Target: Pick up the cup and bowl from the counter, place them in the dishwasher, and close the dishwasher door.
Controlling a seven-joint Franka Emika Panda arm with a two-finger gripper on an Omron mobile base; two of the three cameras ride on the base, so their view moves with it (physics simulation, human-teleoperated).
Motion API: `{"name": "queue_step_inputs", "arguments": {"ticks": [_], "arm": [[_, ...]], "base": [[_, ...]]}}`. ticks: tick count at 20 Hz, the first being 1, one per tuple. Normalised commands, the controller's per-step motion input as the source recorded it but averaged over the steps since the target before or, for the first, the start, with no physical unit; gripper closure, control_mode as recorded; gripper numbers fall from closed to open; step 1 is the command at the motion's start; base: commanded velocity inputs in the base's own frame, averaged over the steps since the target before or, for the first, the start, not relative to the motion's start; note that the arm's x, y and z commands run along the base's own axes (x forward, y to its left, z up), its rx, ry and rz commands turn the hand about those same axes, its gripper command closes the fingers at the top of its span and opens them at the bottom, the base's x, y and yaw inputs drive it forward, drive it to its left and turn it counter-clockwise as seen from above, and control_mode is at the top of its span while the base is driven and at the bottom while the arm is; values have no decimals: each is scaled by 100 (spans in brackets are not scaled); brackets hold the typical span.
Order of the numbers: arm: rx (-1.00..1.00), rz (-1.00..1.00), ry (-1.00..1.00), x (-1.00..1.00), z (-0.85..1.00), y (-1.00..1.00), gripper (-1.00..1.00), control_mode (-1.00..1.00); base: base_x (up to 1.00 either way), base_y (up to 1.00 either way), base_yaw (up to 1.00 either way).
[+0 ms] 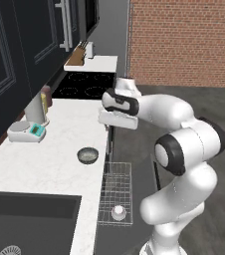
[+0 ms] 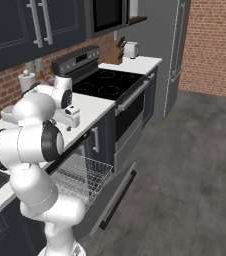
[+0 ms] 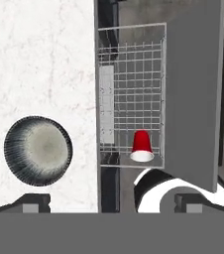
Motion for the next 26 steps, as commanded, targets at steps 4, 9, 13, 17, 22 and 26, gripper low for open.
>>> {"name": "queue_step_inputs", "arguments": {"ticks": [4, 9, 13, 17, 22, 26], "arm": [[0, 0, -5, 0, -35, 7, -100, -100], [0, 0, 0, 9, -52, 28, -100, -100], [0, 0, 0, 14, -41, 19, -100, -100], [0, 0, 0, 26, -21, 5, -100, -100], [-4, 3, 0, 43, -4, 52, -100, -100], [-6, 2, 1, 38, -22, 46, -100, -100]], "base": [[0, 0, 0], [0, 0, 0], [0, 0, 0], [0, 0, 0], [0, 0, 0], [0, 0, 0]]}}
